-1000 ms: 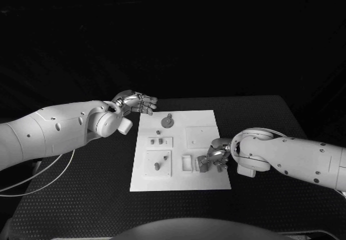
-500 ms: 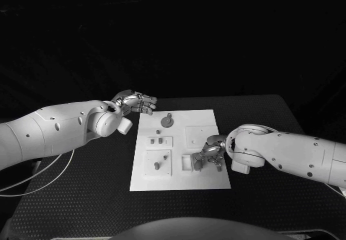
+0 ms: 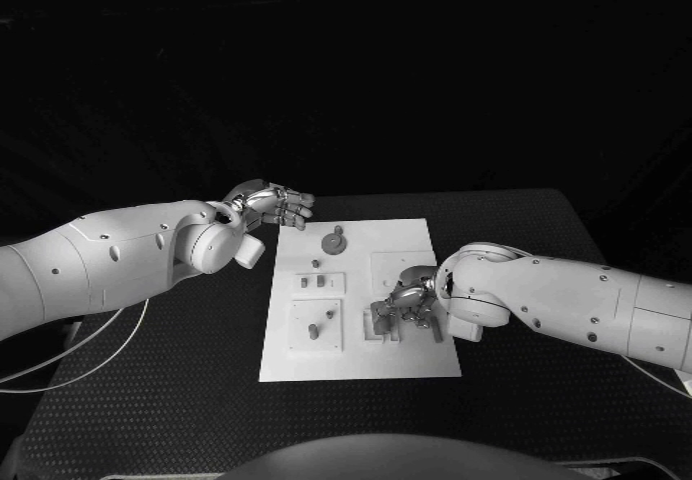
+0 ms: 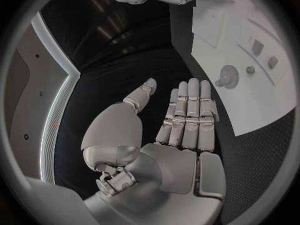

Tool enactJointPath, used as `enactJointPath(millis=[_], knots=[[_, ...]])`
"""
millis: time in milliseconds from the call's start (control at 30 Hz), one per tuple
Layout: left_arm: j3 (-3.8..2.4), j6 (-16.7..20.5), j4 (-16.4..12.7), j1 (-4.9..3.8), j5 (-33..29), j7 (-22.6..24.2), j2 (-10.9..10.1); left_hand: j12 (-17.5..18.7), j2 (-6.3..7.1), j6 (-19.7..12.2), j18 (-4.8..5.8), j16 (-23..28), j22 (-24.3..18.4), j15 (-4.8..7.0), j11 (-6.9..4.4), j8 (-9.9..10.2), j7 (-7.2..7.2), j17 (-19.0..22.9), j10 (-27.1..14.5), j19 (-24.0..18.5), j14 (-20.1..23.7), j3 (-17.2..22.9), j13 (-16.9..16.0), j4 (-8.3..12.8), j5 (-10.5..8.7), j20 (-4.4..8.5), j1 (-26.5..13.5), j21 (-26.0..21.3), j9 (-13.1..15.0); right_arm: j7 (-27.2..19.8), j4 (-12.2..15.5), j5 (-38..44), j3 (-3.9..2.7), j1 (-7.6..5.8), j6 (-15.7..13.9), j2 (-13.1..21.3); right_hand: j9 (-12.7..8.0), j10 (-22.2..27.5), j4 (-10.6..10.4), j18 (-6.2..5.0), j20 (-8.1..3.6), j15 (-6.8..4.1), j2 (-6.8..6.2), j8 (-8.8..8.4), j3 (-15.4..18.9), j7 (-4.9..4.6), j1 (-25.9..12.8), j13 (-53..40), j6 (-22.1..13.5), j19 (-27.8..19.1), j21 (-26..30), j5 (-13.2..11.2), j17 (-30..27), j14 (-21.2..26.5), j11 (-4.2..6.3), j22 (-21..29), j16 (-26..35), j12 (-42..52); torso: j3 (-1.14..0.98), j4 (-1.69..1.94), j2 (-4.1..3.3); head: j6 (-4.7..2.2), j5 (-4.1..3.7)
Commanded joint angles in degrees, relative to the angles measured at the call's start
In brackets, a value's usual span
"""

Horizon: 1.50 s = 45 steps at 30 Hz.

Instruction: Assemble the parts on the task board

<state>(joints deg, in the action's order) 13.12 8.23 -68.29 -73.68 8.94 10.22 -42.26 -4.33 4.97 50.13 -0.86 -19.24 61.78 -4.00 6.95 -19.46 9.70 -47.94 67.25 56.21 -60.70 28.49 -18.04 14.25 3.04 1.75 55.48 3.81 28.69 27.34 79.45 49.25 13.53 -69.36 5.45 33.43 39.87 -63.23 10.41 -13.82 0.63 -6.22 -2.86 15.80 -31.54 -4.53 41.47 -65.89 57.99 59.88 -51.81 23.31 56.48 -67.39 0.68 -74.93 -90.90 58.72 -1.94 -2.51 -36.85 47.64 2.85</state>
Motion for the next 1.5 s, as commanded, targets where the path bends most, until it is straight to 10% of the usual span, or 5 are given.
enactJointPath(millis=[33,1000,1500], knots=[[-0.04,-0.86,-0.10,-0.03,-0.30,0.34,0.12,-0.02,0.15,-0.44,-0.61,0.30,-0.08,-0.06,-0.14,0.15,-0.01,-0.10,-0.32,-0.44,0.27,0.07,0.10,-0.43,-0.14,-0.11,-0.44,0.12,0.05,-0.12,-0.59,-0.57,0.01,0.03,1.82,-0.27,-0.02,0.25,-0.42,-1.18,-0.06,-0.49,-0.25,-0.28,-0.09,-0.71,-0.31,0.06,0.87,0.03,0.00,0.14,-0.04,-0.10,0.33,-1.10,0.34,0.26,-0.01,-0.03,0.01,0.05,0.08],[-0.05,-1.12,-0.03,-0.03,-0.30,0.22,0.14,-0.02,0.17,-0.47,-0.60,0.38,-0.11,-0.12,-0.13,0.15,0.01,-0.12,-0.35,-0.53,0.38,0.05,0.12,-0.53,-0.14,-0.15,-0.47,0.11,0.06,-0.32,-2.48,0.23,0.40,1.13,1.20,-1.96,-0.07,0.57,-1.10,-1.18,0.01,-0.40,-0.28,-0.53,-0.10,-0.82,-0.87,0.12,0.67,-0.22,0.02,0.12,-0.15,0.32,0.22,-1.15,0.37,0.31,-0.04,-0.02,0.00,0.48,0.34],[-0.05,-1.12,0.00,-0.03,-0.30,0.14,0.14,-0.02,0.18,-0.49,-0.61,0.41,-0.12,-0.13,-0.12,0.16,0.02,-0.14,-0.37,-0.57,0.41,0.04,0.13,-0.57,-0.14,-0.17,-0.48,0.12,0.06,-0.59,-2.77,-0.33,0.44,1.27,1.40,-2.34,-0.39,1.81,-4.00,-1.18,0.19,0.06,-3.60,-1.65,0.08,-1.40,-4.19,0.35,-0.74,-0.97,0.27,0.14,-1.91,2.53,-0.34,-1.12,0.74,0.42,-0.04,-0.04,0.01,0.60,0.37]])
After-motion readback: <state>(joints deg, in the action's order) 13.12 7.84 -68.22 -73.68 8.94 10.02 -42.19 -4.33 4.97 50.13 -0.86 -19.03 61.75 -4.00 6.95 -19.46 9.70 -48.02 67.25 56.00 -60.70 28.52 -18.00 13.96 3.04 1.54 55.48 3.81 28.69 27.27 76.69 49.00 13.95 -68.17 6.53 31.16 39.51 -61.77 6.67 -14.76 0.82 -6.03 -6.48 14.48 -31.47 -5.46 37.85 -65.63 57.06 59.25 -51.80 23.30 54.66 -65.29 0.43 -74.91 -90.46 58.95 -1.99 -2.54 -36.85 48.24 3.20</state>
